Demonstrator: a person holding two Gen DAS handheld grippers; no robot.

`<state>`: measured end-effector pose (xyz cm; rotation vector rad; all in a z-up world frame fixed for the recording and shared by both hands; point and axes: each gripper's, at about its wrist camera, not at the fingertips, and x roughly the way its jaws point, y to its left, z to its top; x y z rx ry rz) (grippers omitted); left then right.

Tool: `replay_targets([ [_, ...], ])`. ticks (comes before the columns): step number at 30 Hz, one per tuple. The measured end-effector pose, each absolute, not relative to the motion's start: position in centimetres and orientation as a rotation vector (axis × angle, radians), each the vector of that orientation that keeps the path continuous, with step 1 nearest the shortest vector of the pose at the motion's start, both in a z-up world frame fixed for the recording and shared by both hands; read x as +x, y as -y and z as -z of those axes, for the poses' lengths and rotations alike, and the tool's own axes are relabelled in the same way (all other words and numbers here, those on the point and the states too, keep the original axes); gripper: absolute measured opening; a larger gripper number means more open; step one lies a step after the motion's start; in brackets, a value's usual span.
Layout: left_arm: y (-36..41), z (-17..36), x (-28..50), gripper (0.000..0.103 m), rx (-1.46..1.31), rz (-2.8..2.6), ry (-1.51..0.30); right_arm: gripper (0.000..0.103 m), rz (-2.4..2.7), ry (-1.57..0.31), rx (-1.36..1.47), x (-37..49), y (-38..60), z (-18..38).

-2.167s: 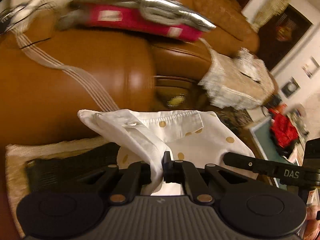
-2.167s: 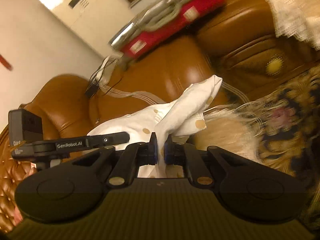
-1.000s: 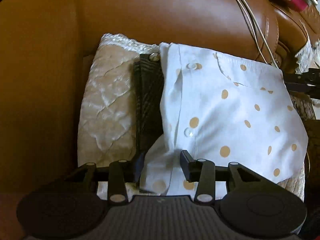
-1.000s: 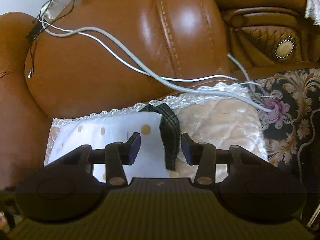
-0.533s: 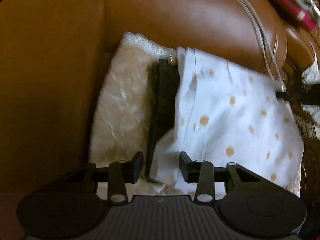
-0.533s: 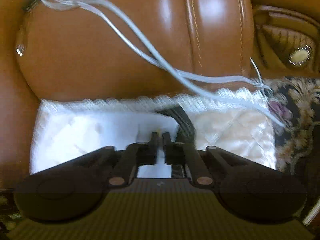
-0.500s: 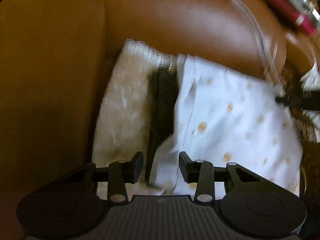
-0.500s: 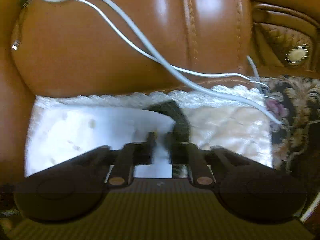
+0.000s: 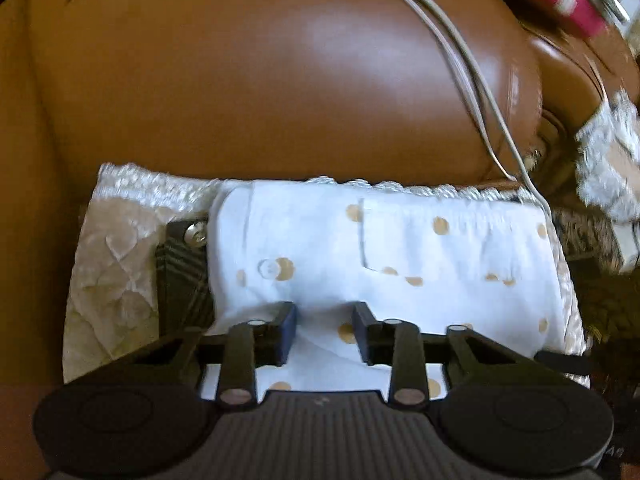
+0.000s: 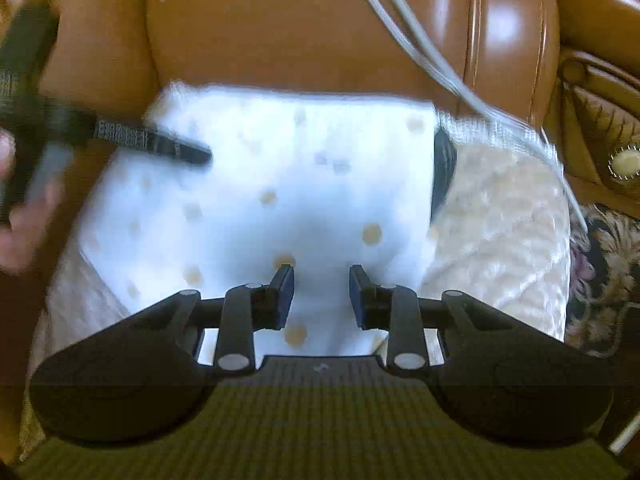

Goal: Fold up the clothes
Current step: 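Lower the shirt onto the cushion and open both grippers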

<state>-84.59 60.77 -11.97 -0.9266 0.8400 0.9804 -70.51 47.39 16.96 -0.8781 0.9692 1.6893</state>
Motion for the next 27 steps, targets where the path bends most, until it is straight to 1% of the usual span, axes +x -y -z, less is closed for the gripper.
replay_targets([
  [2, -60.0, 11.5, -85.2, 0.029, -0.918, -0.971, -0.836, 0.035, -1.700, -0.974, -0.860, -70.3, -47.2, -16.9],
  [6, -57.2, 10.3, -86.2, 0.049, -0.877, -0.924, -0.839, 0.036, -1.740, -0.944, -0.845, -70.1, -46.5, -17.8],
  [9, -53.8, 9.8, -86.4, 0.051, -0.819, -0.875, -0.892, 0.036, -1.828, -0.884, -0.850, -71.0, -44.6, -19.8],
  [11, -52.5, 10.3, -86.6, 0.051, -0.797, -0.885, -0.943, 0.036, -1.887, -0.859, -0.890, -72.1, -43.7, -19.9],
  [13, -51.7, 11.1, -86.7, 0.052, -0.785, -0.894, -0.983, 0.036, -1.902, -0.846, -0.935, -73.0, -43.0, -19.2],
  [15, -51.5, 11.4, -86.8, 0.056, -0.785, -0.903, -0.989, 0.036, -1.863, -0.841, -0.992, -73.4, -43.0, -17.9],
  [16, -51.4, 11.6, -86.9, 0.056, -0.784, -0.909, -0.991, 0.036, -1.829, -0.840, -1.027, -73.5, -43.1, -17.0],
  [19, -51.8, 11.4, -87.0, 0.058, -0.792, -0.916, -1.005, 0.036, -1.822, -0.850, -1.018, -73.3, -43.3, -16.7],
  [20, -52.1, 11.2, -86.9, 0.062, -0.802, -0.915, -1.012, 0.036, -1.817, -0.853, -1.023, -73.4, -43.3, -17.0],
  [21, -52.4, 10.7, -86.8, 0.070, -0.813, -0.928, -1.010, 0.036, -1.812, -0.856, -1.027, -73.6, -43.3, -17.4],
  [22, -52.7, 10.3, -86.8, 0.075, -0.825, -0.945, -1.004, 0.036, -1.802, -0.867, -1.019, -73.6, -43.3, -17.9],
  [23, -53.1, 9.7, -86.6, 0.082, -0.829, -0.962, -0.996, 0.039, -1.791, -0.880, -1.008, -73.6, -43.4, -18.5],
  [24, -53.4, 9.0, -86.3, 0.087, -0.831, -0.980, -0.987, 0.046, -1.769, -0.894, -0.987, -73.4, -43.6, -19.0],
  [25, -53.7, 8.3, -86.0, 0.089, -0.832, -0.998, -0.978, 0.048, -1.746, -0.908, -0.965, -73.3, -43.7, -19.5],
  [27, -54.6, 7.1, -85.3, 0.097, -0.837, -1.018, -0.965, 0.053, -1.690, -0.920, -0.929, -73.2, -44.5, -21.1],
])
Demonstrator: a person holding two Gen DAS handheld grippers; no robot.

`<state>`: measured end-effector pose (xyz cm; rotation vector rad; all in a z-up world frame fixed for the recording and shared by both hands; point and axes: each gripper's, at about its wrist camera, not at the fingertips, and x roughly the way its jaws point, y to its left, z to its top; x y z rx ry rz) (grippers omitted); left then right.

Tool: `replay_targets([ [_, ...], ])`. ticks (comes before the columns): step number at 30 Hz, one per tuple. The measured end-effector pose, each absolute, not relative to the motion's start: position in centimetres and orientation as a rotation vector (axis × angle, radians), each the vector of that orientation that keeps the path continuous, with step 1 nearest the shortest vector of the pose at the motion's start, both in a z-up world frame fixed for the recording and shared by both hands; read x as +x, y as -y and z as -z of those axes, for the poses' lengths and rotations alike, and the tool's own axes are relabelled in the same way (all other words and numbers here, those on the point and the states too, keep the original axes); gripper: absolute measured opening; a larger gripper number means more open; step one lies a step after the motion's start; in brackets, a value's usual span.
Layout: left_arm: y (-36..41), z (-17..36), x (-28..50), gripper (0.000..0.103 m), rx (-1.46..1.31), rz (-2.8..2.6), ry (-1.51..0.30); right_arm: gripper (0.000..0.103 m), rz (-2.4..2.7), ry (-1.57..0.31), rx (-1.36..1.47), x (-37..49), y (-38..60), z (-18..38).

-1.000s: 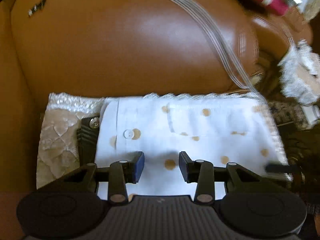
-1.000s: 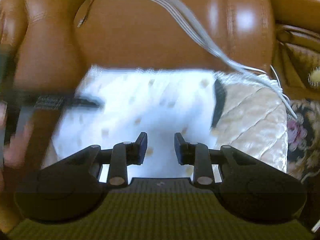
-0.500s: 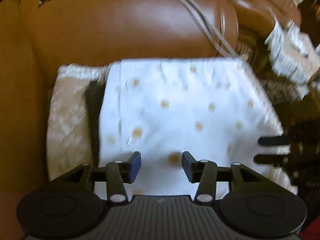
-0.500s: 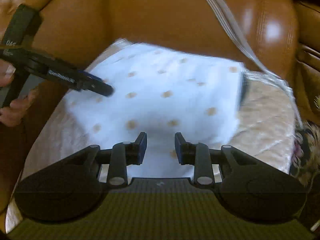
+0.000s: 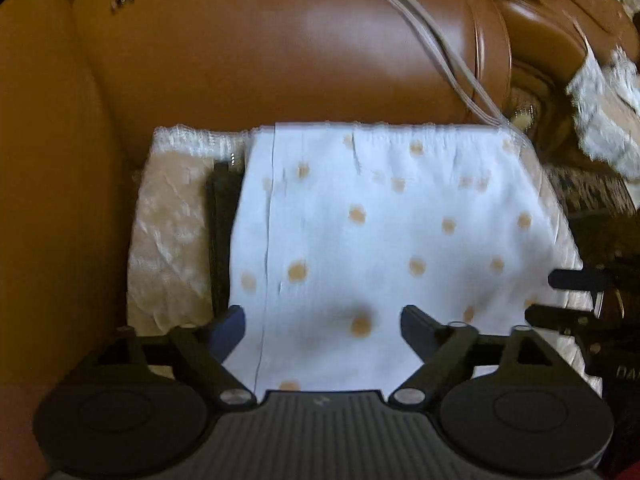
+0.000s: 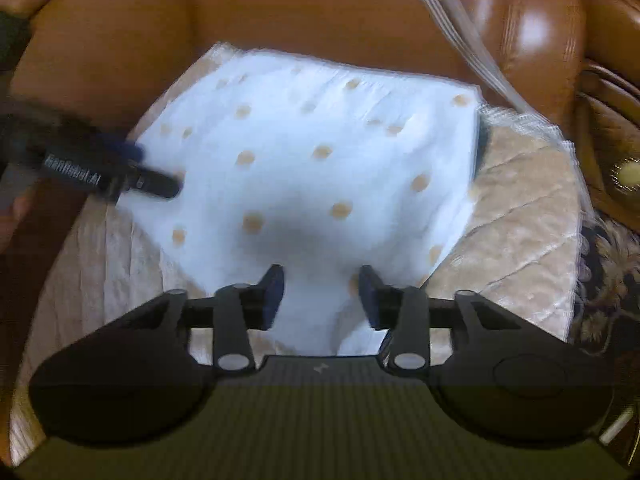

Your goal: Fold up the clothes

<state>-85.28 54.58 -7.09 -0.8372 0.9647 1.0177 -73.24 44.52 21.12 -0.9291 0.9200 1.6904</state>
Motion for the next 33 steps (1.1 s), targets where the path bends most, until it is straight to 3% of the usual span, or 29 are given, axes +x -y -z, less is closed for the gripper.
replay_targets([
  [12, -60.9, 3.6, -81.9, 0.101, -0.871, -1.181, -0.957, 0.067, -1.359, -1.057, -0.794, -73.0, -50.7, -26.8],
  [33, -61.9, 2.9, -79.3, 0.101, -0.881, -1.217, -0.964, 0.067, -1.274, -1.074, -0.709, -72.1, -52.2, -28.3],
])
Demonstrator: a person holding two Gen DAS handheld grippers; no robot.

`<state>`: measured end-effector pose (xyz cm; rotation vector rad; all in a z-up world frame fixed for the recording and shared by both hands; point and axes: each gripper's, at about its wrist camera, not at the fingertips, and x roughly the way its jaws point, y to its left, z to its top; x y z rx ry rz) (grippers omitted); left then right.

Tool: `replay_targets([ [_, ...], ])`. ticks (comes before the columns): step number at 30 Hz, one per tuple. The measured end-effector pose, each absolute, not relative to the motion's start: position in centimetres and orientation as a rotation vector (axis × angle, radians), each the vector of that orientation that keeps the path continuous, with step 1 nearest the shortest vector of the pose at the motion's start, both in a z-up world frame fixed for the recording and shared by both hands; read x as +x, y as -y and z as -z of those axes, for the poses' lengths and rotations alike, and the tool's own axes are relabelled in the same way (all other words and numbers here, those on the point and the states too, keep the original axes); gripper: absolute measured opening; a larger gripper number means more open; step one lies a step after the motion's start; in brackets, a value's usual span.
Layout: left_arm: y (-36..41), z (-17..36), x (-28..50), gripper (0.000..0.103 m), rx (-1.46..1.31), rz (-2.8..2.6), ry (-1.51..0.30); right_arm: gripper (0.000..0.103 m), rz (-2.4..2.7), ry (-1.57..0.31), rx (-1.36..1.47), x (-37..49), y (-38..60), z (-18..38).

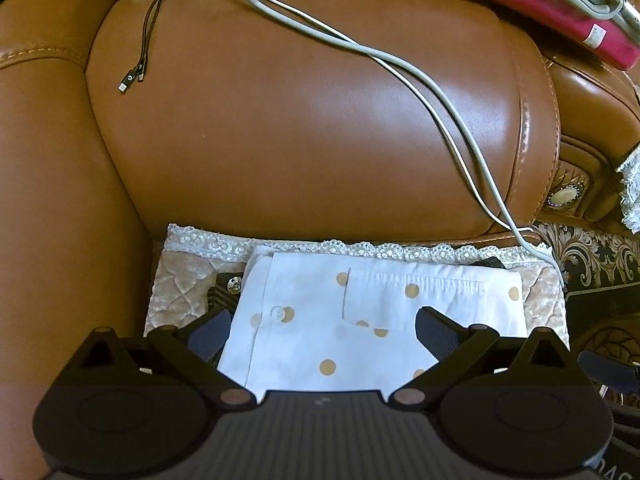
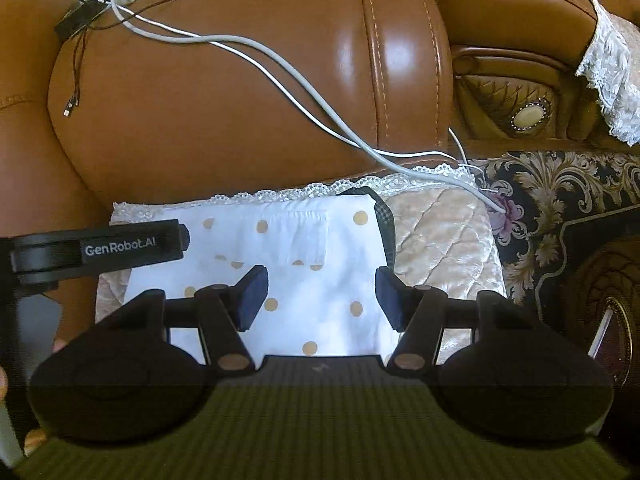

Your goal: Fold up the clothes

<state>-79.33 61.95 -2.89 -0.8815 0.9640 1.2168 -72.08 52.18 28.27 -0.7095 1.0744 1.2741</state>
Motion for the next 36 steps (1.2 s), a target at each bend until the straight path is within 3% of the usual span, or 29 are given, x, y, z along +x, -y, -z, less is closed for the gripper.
replay_targets([
  [36, -58.3, 2.7, -78.9, 0.101, -0.862, -1.237, -0.953, 0.067, -1.325, -1.005, -0.743, -74.1, -49.5, -28.5],
])
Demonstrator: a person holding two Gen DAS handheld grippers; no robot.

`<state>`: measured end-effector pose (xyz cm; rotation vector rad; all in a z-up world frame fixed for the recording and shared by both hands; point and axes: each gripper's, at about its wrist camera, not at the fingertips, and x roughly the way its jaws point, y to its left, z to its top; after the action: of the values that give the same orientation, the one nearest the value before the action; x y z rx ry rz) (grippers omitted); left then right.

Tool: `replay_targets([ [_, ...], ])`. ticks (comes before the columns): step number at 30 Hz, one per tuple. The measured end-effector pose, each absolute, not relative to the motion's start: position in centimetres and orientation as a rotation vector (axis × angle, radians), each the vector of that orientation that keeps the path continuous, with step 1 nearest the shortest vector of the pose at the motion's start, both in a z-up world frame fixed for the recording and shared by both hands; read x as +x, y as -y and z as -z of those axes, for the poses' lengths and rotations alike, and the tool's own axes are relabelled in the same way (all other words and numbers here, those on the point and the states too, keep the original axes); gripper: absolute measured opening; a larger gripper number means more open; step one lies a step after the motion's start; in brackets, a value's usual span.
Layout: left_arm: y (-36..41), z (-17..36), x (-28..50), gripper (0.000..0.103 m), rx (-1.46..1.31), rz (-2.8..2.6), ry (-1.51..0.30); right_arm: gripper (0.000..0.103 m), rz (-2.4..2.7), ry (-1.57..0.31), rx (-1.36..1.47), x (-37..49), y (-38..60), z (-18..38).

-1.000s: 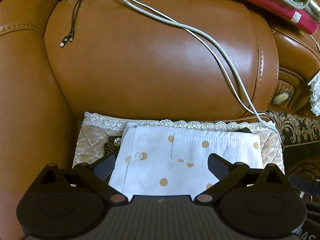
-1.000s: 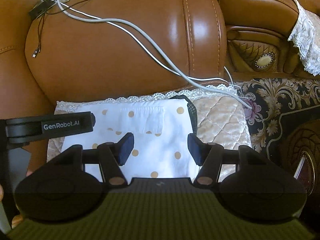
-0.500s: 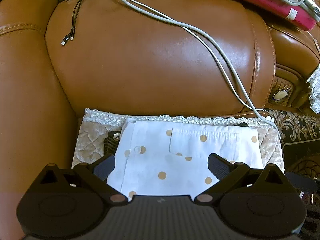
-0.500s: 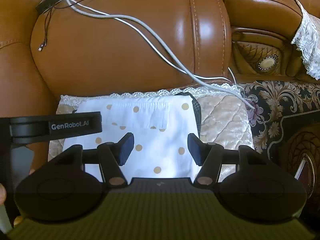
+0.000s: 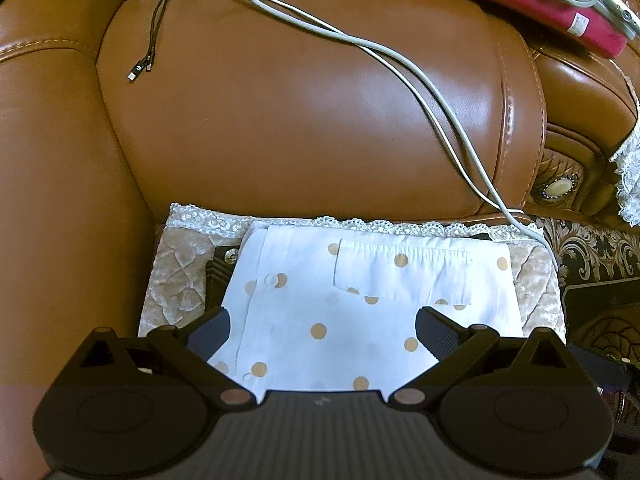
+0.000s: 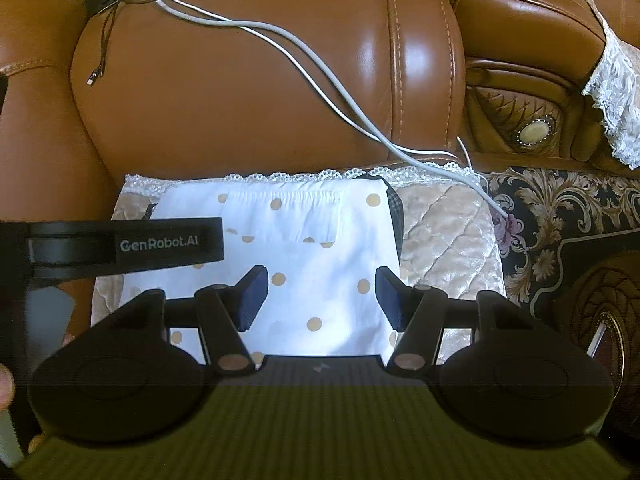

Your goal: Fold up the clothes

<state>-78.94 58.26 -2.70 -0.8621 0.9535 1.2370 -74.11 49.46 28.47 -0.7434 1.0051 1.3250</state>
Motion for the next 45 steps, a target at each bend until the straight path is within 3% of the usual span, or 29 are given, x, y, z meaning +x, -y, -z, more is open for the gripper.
replay_targets([
  [45, -51.8, 4.4, -79.7, 0.102, -0.829, -1.278, -0.971, 0.067, -1.362, -0.960, -0.701, -76.0, -42.7, -26.8],
])
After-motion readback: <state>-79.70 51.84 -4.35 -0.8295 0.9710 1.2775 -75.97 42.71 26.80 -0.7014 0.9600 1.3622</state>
